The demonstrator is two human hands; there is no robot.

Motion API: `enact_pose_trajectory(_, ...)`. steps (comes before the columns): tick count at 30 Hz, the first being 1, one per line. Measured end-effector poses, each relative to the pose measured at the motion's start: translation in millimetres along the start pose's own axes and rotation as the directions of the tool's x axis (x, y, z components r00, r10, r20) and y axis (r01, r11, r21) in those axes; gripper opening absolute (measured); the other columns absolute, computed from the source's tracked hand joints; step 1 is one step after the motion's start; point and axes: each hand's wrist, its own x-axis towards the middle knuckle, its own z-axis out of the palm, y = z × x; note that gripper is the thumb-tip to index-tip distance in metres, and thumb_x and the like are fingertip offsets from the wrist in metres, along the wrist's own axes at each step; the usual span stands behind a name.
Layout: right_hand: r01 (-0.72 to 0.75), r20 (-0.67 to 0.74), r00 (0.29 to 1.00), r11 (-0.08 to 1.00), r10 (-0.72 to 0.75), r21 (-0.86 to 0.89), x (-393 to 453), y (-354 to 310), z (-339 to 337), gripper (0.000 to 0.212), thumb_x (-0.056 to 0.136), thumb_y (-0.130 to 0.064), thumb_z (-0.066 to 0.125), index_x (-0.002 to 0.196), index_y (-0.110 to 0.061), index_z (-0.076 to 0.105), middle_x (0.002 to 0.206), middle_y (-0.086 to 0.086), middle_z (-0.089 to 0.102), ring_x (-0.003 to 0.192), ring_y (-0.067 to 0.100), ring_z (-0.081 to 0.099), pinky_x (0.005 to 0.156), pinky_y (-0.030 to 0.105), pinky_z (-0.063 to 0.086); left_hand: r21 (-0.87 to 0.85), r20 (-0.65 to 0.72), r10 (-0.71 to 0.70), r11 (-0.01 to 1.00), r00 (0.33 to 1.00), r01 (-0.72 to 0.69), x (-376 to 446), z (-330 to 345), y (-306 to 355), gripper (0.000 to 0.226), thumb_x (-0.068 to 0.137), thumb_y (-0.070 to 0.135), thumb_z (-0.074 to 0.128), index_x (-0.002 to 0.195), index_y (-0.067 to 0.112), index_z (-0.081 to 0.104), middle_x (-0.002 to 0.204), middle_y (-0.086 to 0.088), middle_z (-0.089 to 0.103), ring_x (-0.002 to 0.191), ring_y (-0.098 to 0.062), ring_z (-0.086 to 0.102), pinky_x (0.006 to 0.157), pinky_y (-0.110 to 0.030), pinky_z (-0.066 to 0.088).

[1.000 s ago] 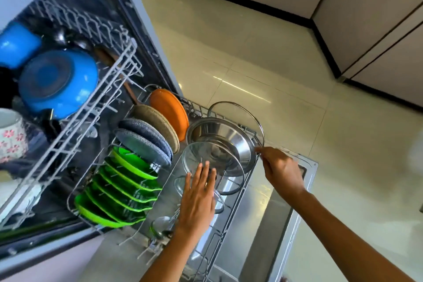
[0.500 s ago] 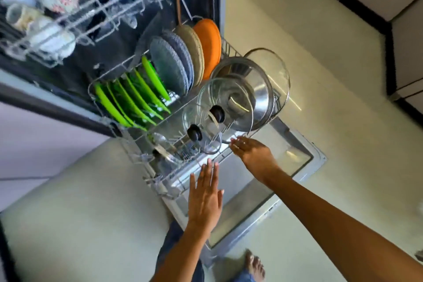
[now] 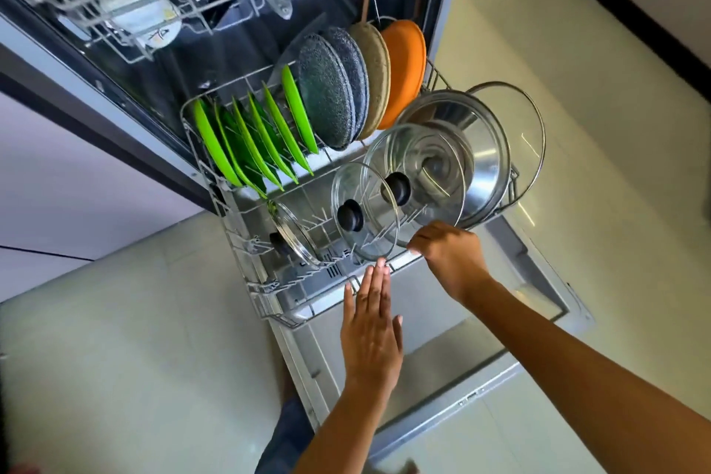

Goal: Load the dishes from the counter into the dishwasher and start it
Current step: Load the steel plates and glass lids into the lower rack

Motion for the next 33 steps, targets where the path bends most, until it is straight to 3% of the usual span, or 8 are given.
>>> enact_pose_trajectory(4,-0.009,0.033,0.999,1.000,0.010,-0.013,42.3,-1.6,0.1,0.031,0.051,0.006,0.079,0.070,-0.018,0.072,0.066,0.000,0.066,0.069,0.024,0.065,0.045,0.028,0.051,0.022,-0.033,-0.011,1.000,0.999,0.012,34.4,-9.7,-17.8,0.074,0.081,0.028,0.067,0.145,0.006,0.036,0.154,-0.007,0.027,0.142,-0.021,0.024,0.114,-0.041,0.007)
enact_pose_trajectory(8,-0.025,0.062,0.998,0.997,0.029,-0.067,89.2,-7.1,-8.3,0.031,0.045,0.000,0.085,0.062,-0.021,0.070,0.058,-0.004,0.061,0.057,0.018,0.063,0.044,0.017,0.041,0.051,-0.039,-0.043,0.998,0.998,0.045,74.1,-24.3,-36.6,0.082,0.075,0.029,0.075,0.143,0.005,0.038,0.153,-0.008,0.028,0.140,-0.023,0.029,0.113,-0.041,0.009)
enact_pose_trajectory(10,-0.039,0.102,0.993,0.993,0.051,-0.112,109.6,-10.7,-12.6,0.025,0.058,-0.007,0.082,0.073,-0.023,0.071,0.068,-0.005,0.064,0.065,0.017,0.064,0.049,0.018,0.042,0.058,-0.047,-0.052,0.997,0.998,0.055,92.9,-30.1,-44.5,0.084,0.073,0.032,0.077,0.142,0.003,0.040,0.151,-0.010,0.032,0.138,-0.025,0.033,0.112,-0.041,0.008)
enact_pose_trajectory(13,-0.070,0.182,0.978,0.985,0.099,-0.160,141.5,-13.8,-17.0,0.024,0.087,-0.007,0.058,0.103,-0.023,0.064,0.098,-0.001,0.065,0.091,0.019,0.062,0.067,0.025,0.046,0.092,-0.061,-0.054,0.994,0.997,0.059,120.2,-36.7,-59.0,0.084,0.075,0.035,0.075,0.143,0.002,0.036,0.151,-0.012,0.030,0.138,-0.027,0.033,0.112,-0.042,0.008)
enact_pose_trajectory(18,-0.061,0.160,0.982,0.977,0.095,-0.205,184.6,-17.4,-22.5,0.027,0.091,-0.003,0.051,0.113,-0.018,0.059,0.105,0.003,0.064,0.095,0.022,0.062,0.074,0.030,0.049,0.052,-0.027,-0.046,0.998,0.999,0.047,155.4,-52.5,-79.3,0.079,0.095,0.034,0.049,0.149,0.009,-0.002,0.158,-0.006,-0.007,0.146,-0.021,-0.002,0.115,-0.038,-0.009)
enact_pose_trajectory(21,-0.030,0.159,0.985,0.981,0.061,-0.190,197.8,-12.2,-17.3,0.029,0.093,-0.005,0.050,0.117,-0.019,0.059,0.109,0.003,0.063,0.098,0.022,0.061,0.077,0.031,0.052,0.056,-0.021,-0.032,0.998,0.999,0.033,164.2,-56.6,-92.0,0.078,0.096,0.035,0.046,0.149,0.010,-0.005,0.157,-0.004,-0.012,0.145,-0.020,-0.008,0.113,-0.037,-0.014)
enact_pose_trajectory(27,0.037,0.149,0.989,0.989,-0.015,-0.144,202.5,1.5,-1.5,0.029,0.085,-0.004,0.060,0.103,-0.026,0.066,0.096,-0.002,0.066,0.089,0.021,0.062,0.072,0.034,0.054,0.099,-0.064,0.042,0.994,0.997,-0.036,164.6,-47.4,-105.2,0.084,0.082,0.033,0.065,0.148,0.001,0.024,0.157,-0.012,0.015,0.143,-0.027,0.019,0.116,-0.041,0.007)
enact_pose_trajectory(33,0.030,0.134,0.991,0.997,-0.020,-0.071,194.8,-5.1,2.2,0.025,0.089,-0.003,0.053,0.108,-0.017,0.062,0.094,0.003,0.066,0.089,0.023,0.064,0.076,0.036,0.054,0.036,-0.106,0.121,0.992,0.987,-0.117,157.4,-54.0,-109.4,0.074,0.090,0.043,0.040,0.146,-0.004,0.025,0.154,-0.017,0.020,0.142,-0.027,0.022,0.114,-0.043,0.021)
